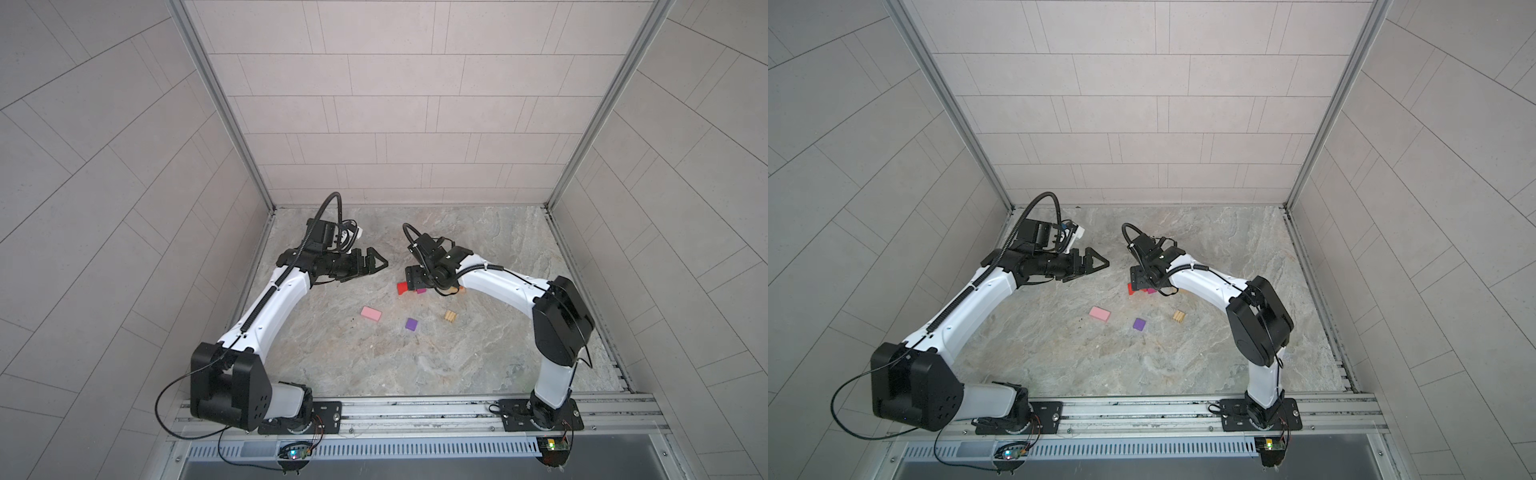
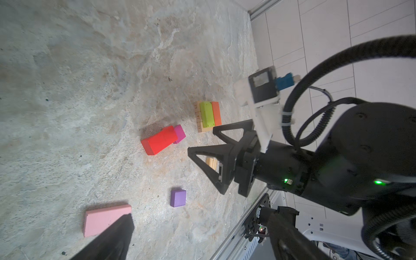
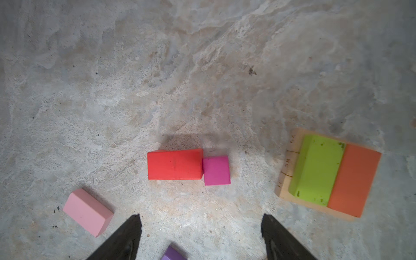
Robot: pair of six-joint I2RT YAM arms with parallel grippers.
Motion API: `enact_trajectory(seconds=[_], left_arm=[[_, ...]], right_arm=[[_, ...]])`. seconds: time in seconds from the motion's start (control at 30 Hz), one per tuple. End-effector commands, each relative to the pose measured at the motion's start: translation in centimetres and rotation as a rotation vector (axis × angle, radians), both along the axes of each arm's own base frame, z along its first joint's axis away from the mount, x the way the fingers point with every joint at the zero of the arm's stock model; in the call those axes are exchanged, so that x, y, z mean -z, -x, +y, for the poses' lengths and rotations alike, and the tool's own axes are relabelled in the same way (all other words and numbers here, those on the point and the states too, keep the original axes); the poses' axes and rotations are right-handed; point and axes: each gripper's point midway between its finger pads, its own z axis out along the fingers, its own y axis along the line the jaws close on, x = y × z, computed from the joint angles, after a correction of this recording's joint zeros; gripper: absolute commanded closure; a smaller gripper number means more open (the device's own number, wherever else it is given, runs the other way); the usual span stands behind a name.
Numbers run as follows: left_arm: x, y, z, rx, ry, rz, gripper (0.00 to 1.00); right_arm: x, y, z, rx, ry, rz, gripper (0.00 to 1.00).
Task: Build the wood block tower
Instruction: 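Move the right gripper toward the red arch block while the left gripper withdraws, then lower the right gripper and close it on the red arch block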
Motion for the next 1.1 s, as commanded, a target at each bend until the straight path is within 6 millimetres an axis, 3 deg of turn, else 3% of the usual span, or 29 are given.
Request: enact_trajectory(seconds=[0.0,0.43,1.07], left_arm=[[-0.7,0.0,0.3,-0.011,0.023,-0.03,0.0],[-0.6,-0.1,0.7,-0.021,0.024,-0.026,0.0],[-0.4,-0.1,0.7,-0.024,0.036,-0.012,0.0]], right_arm=[[0.8,-0.4,0.7,0.003,0.034,0.016,0.16],[4.5,-1.1,3.3,-0.046,0.056,0.093,0.2],[6.4,-1.4,4.0,-0.066,0.086,0.129,0.25]])
